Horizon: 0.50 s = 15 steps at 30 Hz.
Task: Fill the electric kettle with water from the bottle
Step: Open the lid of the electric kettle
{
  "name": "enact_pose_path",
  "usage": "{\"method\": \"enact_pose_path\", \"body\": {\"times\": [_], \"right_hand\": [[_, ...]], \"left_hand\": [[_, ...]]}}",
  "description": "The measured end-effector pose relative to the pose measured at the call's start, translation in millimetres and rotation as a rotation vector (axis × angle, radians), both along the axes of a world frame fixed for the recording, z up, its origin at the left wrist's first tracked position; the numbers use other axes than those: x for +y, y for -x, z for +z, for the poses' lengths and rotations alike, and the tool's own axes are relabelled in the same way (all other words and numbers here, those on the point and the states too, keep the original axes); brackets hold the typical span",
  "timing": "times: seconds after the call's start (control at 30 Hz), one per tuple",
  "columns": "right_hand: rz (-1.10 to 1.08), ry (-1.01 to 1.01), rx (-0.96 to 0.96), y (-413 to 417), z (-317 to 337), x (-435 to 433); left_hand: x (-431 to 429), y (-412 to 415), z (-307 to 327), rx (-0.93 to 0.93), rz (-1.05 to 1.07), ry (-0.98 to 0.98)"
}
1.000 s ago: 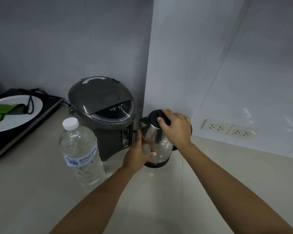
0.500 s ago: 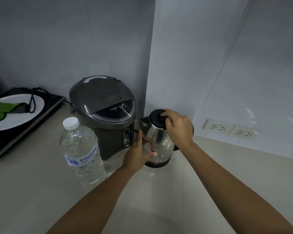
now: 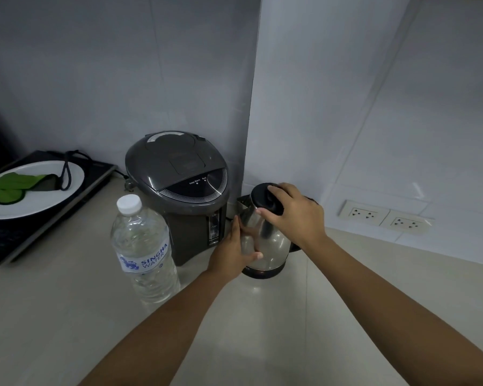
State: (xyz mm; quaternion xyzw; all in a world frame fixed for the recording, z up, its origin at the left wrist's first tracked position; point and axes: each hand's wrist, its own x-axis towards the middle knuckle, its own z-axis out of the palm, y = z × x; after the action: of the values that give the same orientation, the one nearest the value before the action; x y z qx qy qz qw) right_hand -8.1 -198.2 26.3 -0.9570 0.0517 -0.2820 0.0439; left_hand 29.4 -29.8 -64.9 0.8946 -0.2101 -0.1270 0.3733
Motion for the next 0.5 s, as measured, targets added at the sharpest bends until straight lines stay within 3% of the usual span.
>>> {"method": "enact_pose_path", "body": {"times": [0.27,0.4,0.5], "right_hand": [[-0.01,0.0,-0.152,0.2,6.6,0.8],[0.113,0.077,-0.299,-1.2,4.7,-0.8],[0.163,0.116,-0.306,-3.9,9.0,-7.4]], "left_hand": [[1.2,2.1,4.4,0.021,0.0,0.009],[1.4,2.8,6.7,0.009,-0.01,-0.012],[3.5,1.7,7.6,0.008,-0.017,-0.025]]}}
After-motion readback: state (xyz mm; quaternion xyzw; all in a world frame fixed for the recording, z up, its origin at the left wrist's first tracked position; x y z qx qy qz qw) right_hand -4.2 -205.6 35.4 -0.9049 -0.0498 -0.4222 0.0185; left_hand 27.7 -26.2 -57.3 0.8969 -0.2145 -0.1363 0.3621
